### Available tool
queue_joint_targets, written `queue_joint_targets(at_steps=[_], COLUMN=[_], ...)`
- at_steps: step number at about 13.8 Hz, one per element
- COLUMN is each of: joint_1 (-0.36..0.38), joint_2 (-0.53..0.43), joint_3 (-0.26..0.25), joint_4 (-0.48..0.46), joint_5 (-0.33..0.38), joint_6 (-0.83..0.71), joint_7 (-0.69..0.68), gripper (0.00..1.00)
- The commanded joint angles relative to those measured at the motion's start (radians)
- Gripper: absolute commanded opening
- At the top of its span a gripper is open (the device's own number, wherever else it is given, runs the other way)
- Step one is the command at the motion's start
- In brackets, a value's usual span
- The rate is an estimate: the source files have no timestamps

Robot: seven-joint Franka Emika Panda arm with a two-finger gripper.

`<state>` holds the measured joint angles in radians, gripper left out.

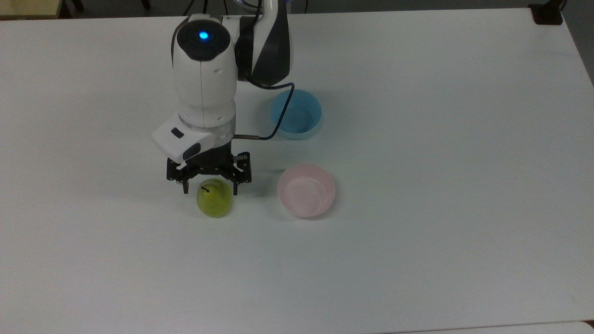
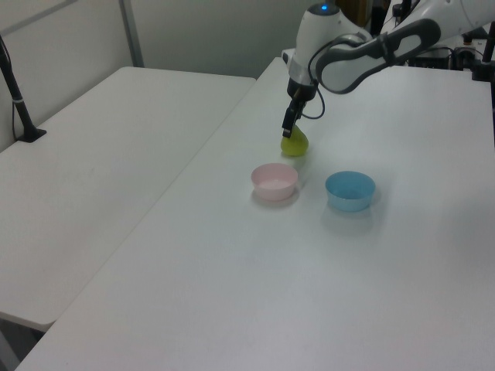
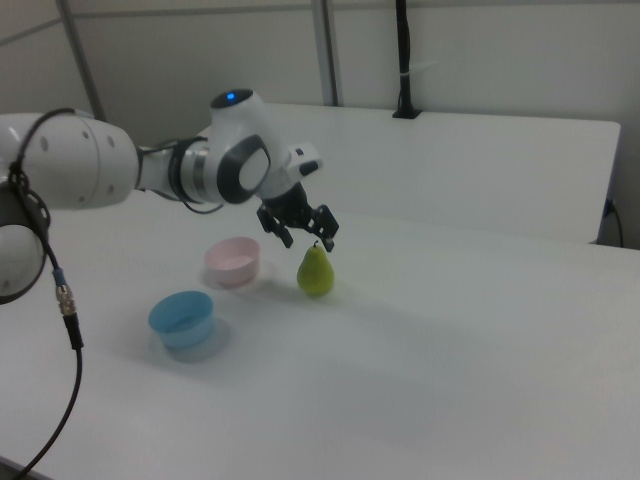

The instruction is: Pick up a pear from the bowl

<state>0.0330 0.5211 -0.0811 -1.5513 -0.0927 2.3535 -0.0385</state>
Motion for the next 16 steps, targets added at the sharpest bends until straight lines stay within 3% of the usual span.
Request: queue_joint_targets(at_steps=[1,4,10,12,16], joint_1=[0.033,0.071,0.133,0.133,0.127], joint_2=[-0.145,-0.225,-0.403,-0.449,-0.454], joint_3=[-0.002,-0.002,0.001,-0.002,-0.002], joint_4=[-0.035,-0.035,-0.039,-0.064,-0.069], joint_5=[-0.007,-0.009,0.016,0.033,0.034], joint_6=[-0.179,-0.311,-0.638,-0.665,-0.675], joint_7=[0.021,0.109,0.117,0.118,0.176], gripper=[1.00,1.00,1.00,1.00,1.00])
